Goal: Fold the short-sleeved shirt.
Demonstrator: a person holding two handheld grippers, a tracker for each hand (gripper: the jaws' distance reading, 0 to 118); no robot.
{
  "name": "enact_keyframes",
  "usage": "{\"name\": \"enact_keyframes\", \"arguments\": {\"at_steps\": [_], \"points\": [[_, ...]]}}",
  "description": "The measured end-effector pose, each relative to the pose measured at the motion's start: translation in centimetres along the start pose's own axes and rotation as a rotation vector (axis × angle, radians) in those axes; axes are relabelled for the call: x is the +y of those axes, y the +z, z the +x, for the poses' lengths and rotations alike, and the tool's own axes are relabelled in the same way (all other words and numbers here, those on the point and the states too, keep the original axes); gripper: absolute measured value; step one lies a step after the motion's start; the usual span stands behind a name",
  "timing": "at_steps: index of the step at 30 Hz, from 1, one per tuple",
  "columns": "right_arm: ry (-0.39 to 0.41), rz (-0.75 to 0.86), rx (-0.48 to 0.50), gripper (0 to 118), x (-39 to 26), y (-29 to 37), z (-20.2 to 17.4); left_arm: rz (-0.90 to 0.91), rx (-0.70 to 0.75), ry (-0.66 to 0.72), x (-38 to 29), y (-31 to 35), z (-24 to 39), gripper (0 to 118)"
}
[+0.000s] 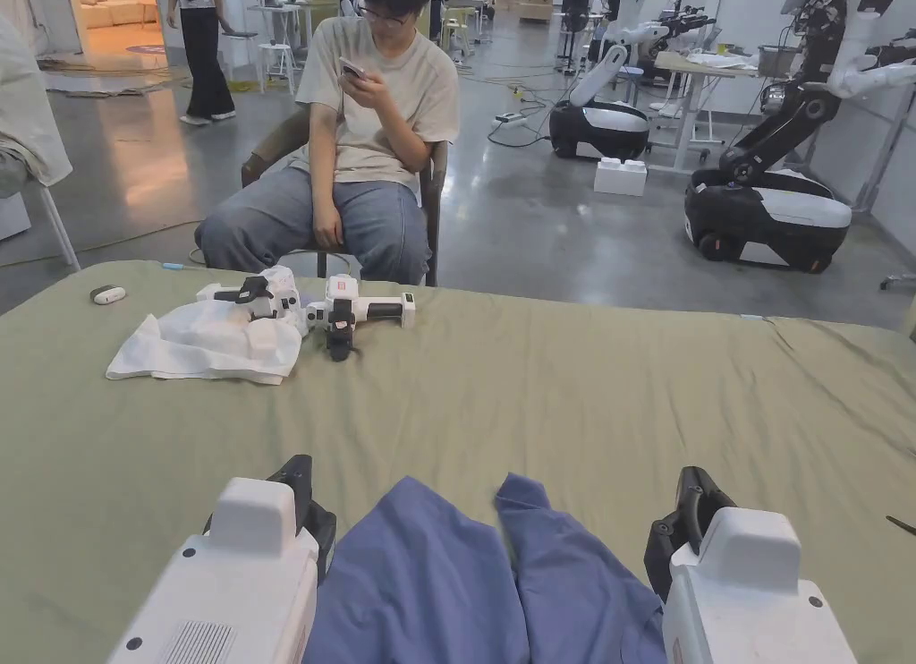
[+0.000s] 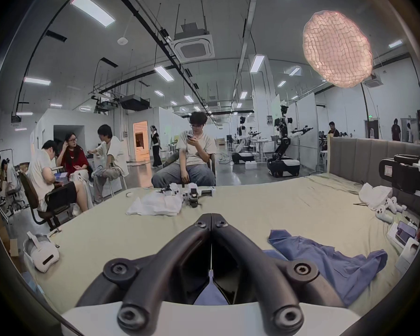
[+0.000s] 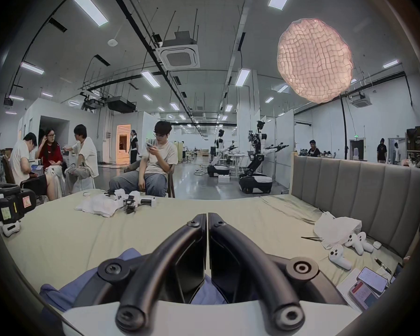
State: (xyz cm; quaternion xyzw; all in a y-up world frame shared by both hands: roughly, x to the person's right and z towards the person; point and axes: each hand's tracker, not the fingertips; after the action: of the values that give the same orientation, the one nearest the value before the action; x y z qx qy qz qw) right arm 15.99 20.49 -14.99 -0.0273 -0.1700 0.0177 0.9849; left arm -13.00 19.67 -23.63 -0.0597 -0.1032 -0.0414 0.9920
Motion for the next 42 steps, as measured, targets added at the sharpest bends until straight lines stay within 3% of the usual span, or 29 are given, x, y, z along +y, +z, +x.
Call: {"name": "enact_keyframes", "arguments": {"at_steps": [4, 14, 16, 17, 18, 19, 23, 29, 30, 32, 35, 38, 42], "points": [[0.005, -0.052, 0.008, 0, -1.0, -1.0, 0.6, -0.185, -0.065, 0.031, -1.4, -4.4, -1.0, 0], [0.038, -0.229, -0.017, 0, -5.8, -3.1, 3.1, -0.638, -0.253, 0.059, -6.1, -24.8, -1.3, 0], [0.048, -0.258, -0.025, 0, -6.7, -3.4, 3.7, -0.689, -0.292, 0.047, -6.5, -27.9, -0.5, 19], [0.052, -0.273, -0.028, 0, -7.1, -3.5, 4.0, -0.696, -0.297, 0.054, -7.0, -29.7, -0.1, 37], [0.057, -0.290, -0.032, 0, -7.6, -3.7, 4.3, -0.714, -0.316, 0.064, -7.3, -31.1, 0.3, 67], [0.063, -0.304, -0.036, 0, -7.9, -3.8, 4.6, -0.727, -0.320, 0.073, -7.5, -32.2, 0.7, 81], [0.072, -0.357, -0.062, 0, -9.3, -3.9, 5.8, -0.773, -0.300, 0.054, -9.2, -35.9, 2.6, 89], [0.070, -0.412, -0.102, 0, -10.6, -3.6, 7.8, -0.896, -0.248, -0.094, -12.7, -38.4, 5.1, 88], [0.066, -0.416, -0.106, 0, -10.7, -3.6, 8.2, -0.922, -0.229, -0.129, -13.1, -38.7, 5.7, 84], [0.068, -0.425, -0.116, 0, -11.0, -3.4, 8.7, -0.871, -0.244, -0.126, -12.8, -38.4, 6.5, 82], [0.054, -0.441, -0.127, 0, -11.2, -3.4, 9.5, -0.842, -0.281, -0.184, -12.8, -37.6, 7.6, 54], [0.034, -0.459, -0.141, 0, -11.2, -3.4, 10.3, -0.830, -0.327, -0.211, -12.3, -36.9, 8.0, 0], [0.018, -0.505, -0.146, 0, -10.9, -3.4, 12.1, -0.801, -0.351, -0.238, -11.3, -35.3, 7.5, 0]]}}
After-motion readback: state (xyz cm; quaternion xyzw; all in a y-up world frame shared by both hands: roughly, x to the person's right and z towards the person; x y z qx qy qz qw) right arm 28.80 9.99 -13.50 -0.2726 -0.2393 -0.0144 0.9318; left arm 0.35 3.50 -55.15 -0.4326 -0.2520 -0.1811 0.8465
